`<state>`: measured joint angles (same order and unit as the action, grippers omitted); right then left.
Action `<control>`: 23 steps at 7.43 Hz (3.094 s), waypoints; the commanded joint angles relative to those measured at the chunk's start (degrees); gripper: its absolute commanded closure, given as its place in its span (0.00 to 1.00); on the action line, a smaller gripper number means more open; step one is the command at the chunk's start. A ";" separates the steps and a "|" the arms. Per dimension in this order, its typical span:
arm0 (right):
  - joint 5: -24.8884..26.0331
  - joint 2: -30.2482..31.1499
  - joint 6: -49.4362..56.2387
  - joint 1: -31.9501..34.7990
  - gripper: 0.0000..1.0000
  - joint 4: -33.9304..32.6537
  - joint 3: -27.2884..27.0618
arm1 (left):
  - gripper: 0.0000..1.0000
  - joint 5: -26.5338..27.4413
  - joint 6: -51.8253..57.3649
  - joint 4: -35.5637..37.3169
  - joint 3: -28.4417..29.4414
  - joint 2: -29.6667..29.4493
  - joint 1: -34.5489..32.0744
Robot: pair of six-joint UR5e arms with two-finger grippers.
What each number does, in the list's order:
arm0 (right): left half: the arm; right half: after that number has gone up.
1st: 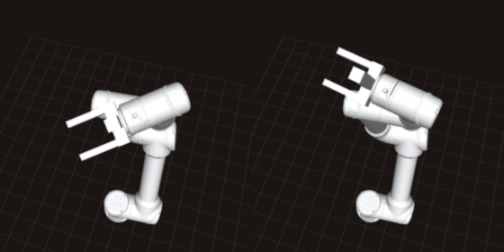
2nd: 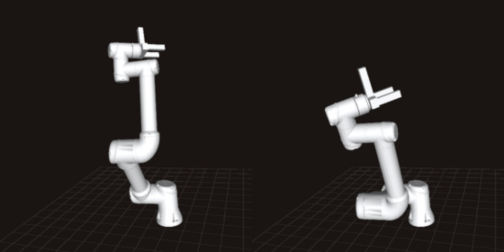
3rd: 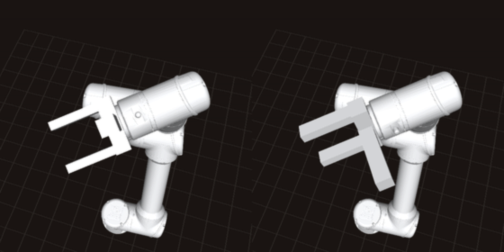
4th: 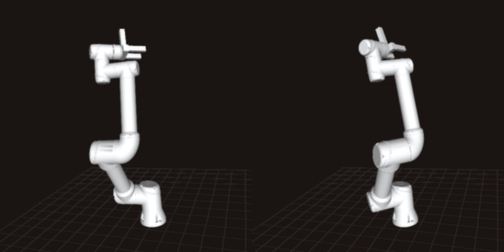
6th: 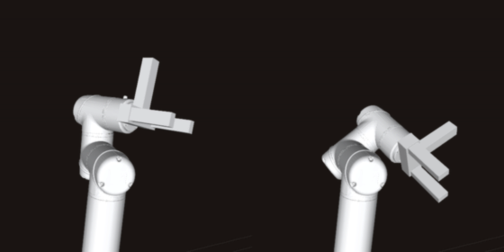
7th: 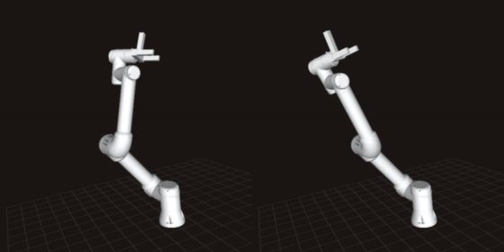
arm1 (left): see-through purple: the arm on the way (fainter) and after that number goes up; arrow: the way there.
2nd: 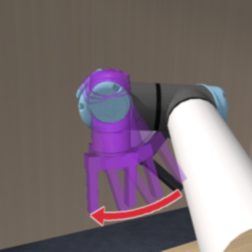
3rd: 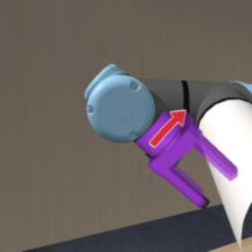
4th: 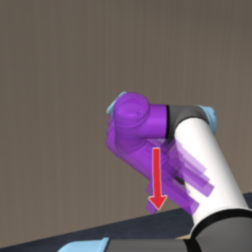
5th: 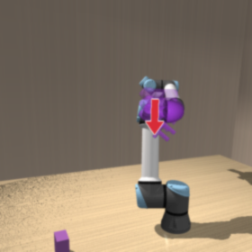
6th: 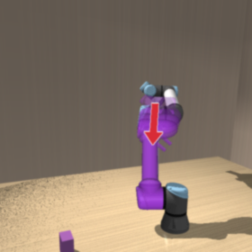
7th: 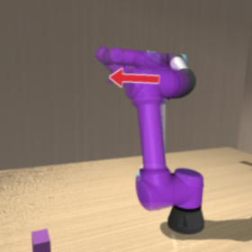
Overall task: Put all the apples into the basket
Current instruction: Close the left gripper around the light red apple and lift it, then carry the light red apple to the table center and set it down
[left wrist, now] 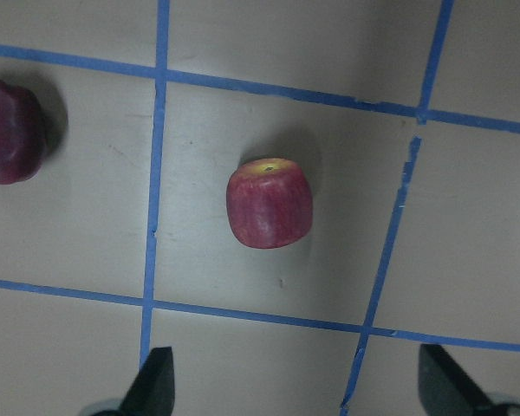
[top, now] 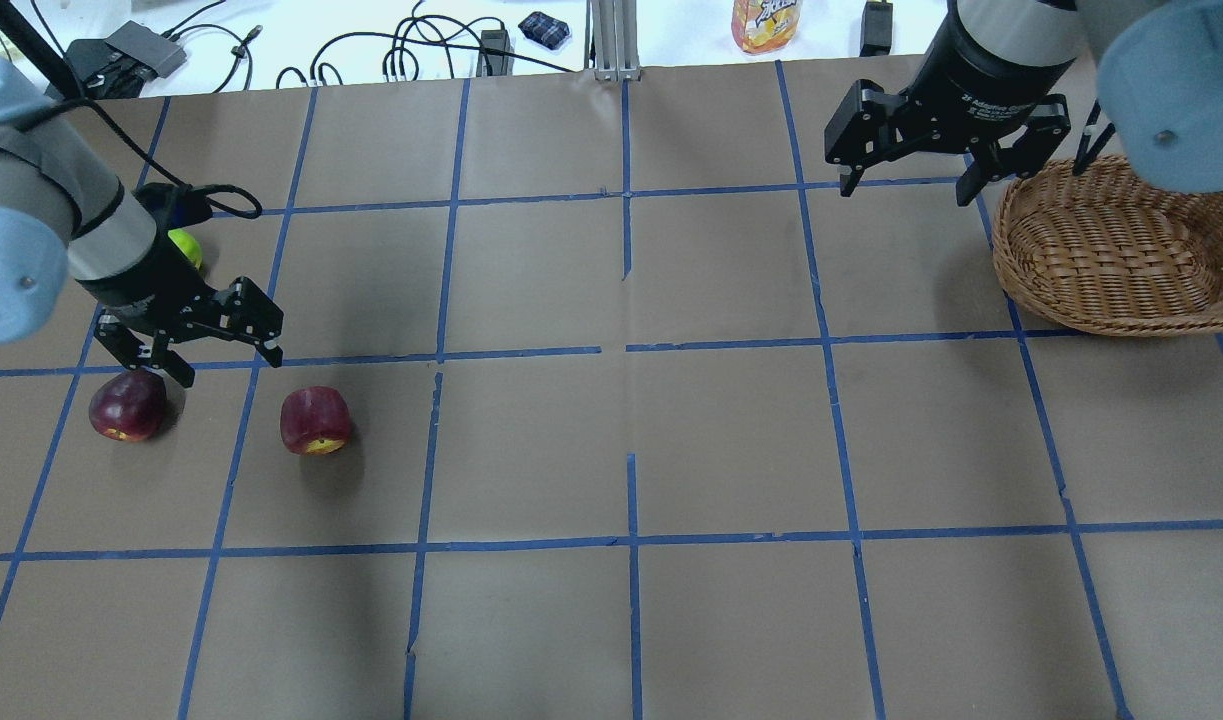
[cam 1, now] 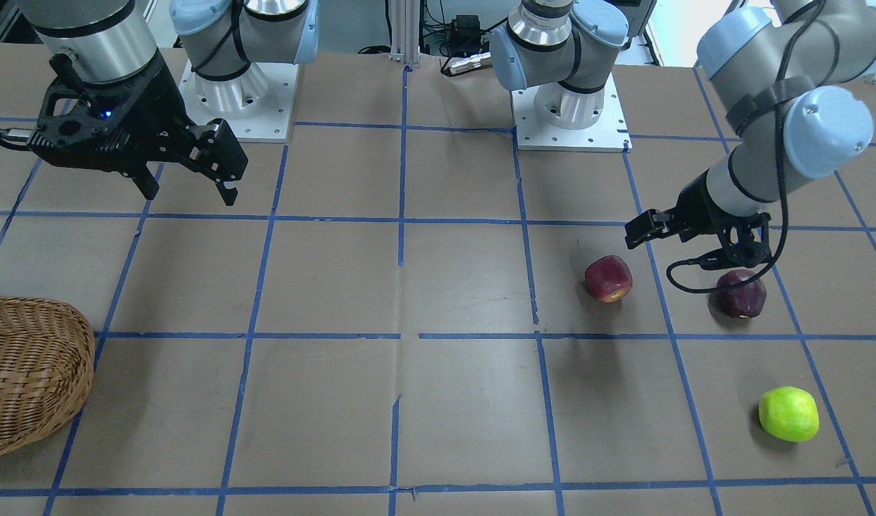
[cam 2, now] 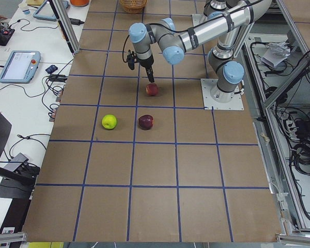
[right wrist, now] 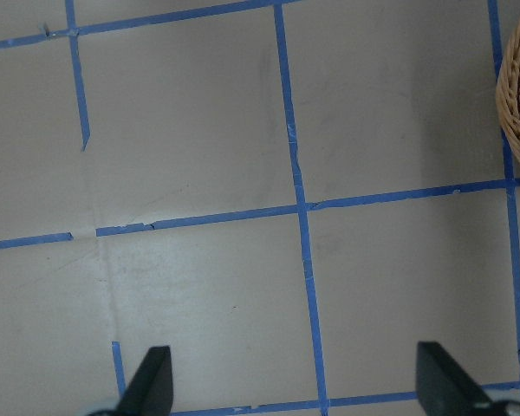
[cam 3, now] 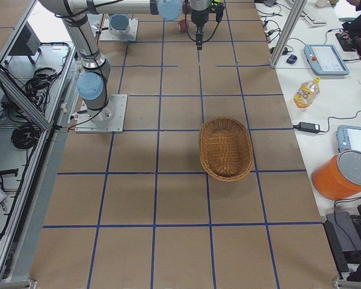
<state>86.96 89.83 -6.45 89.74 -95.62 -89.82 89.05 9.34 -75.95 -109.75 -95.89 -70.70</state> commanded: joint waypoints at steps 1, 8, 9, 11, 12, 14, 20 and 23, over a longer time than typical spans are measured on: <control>-0.04 0.08 -0.05 0.00 0.00 0.00 0.00 | 0.00 -0.63 0.41 16.20 -9.48 -4.54 0.21; -0.04 0.00 -0.05 0.00 0.00 0.00 0.00 | 0.00 -8.16 3.30 17.94 -9.87 -6.86 -0.23; -0.04 0.00 -0.05 0.00 0.00 0.00 0.00 | 0.00 -8.19 3.75 18.02 -9.95 -7.55 -0.14; -0.04 0.00 -0.05 0.00 0.00 0.00 0.00 | 0.00 -7.93 3.93 17.76 -10.13 -7.99 -0.14; -0.04 0.00 -0.05 0.00 0.00 0.00 0.00 | 0.37 -7.84 5.06 18.11 -10.22 -7.99 -0.14; -0.04 0.00 -0.05 0.00 0.00 0.00 0.00 | 1.00 -7.84 2.18 18.11 -9.09 -5.37 -0.67; 0.40 -0.09 0.04 -0.09 0.00 0.09 0.09 | 1.00 -13.82 -40.22 32.91 0.14 -11.74 -34.55; 0.05 -0.09 0.30 0.00 0.00 -0.09 -0.09 | 1.00 -13.03 -46.15 43.76 0.77 -18.96 -42.84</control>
<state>87.10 89.79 -6.32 89.69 -95.67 -89.84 75.65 -34.04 -35.88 -109.31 -112.10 -110.71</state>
